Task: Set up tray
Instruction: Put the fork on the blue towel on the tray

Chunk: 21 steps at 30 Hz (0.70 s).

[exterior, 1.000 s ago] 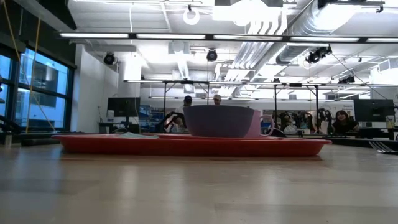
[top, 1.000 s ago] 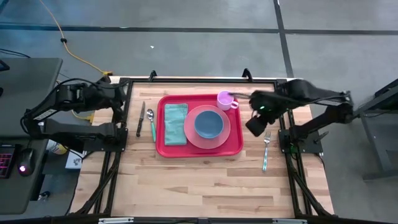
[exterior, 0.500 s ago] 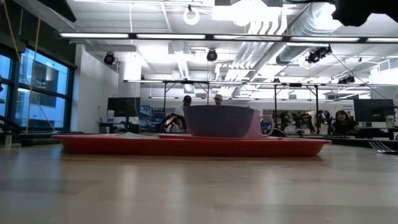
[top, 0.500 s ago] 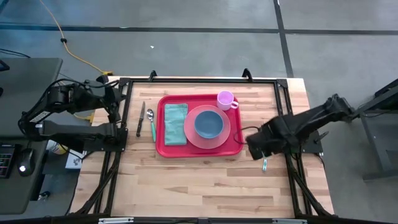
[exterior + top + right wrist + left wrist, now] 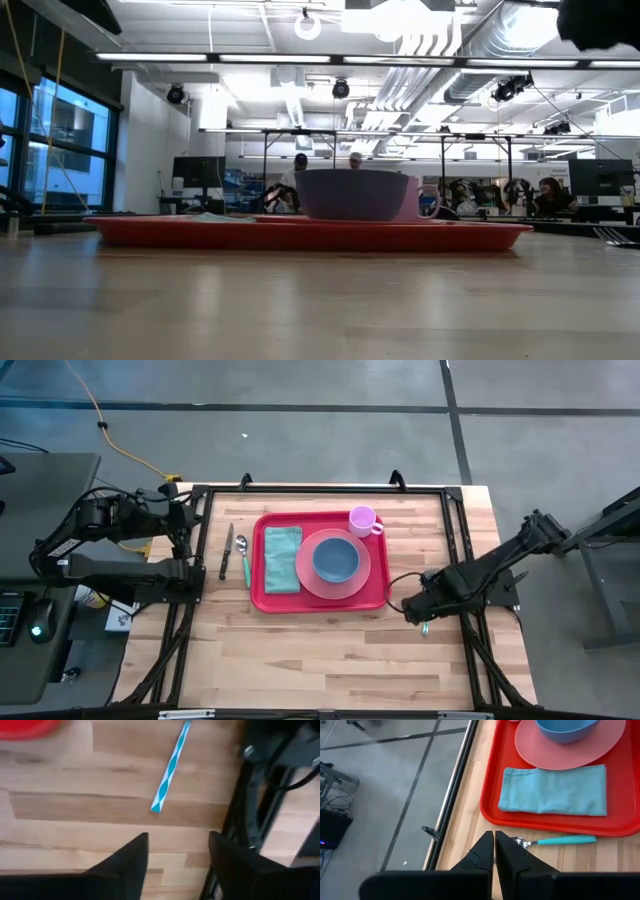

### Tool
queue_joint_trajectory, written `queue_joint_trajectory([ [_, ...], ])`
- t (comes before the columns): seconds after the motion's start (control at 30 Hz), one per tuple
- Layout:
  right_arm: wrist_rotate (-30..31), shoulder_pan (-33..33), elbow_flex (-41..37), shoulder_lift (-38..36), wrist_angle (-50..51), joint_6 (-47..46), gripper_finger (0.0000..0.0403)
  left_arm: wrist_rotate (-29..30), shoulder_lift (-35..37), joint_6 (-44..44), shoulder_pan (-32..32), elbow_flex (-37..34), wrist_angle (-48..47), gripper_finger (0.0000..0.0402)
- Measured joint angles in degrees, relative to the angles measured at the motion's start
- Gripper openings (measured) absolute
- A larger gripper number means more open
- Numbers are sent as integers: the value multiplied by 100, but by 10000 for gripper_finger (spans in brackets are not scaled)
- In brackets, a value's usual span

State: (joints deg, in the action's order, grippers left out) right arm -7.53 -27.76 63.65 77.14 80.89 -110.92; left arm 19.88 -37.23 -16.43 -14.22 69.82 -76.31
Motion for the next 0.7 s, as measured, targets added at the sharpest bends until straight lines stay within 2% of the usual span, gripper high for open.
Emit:
queue_joint_trajectory([
  [0.13,-215,8,-660,2,-971,-178,230,-26,2,-2,0,0,-5,46],
  [0.23,-272,12,-1228,2,-1892,-325,253,-28,2,-4,0,0,-7,46],
  [0.37,-387,74,-1852,4,-2619,-472,259,-31,2,-4,0,-1,-7,46],
  [0.7,-513,420,-2576,4,-3051,-556,259,-174,2,15,0,-2,-10,46],
])
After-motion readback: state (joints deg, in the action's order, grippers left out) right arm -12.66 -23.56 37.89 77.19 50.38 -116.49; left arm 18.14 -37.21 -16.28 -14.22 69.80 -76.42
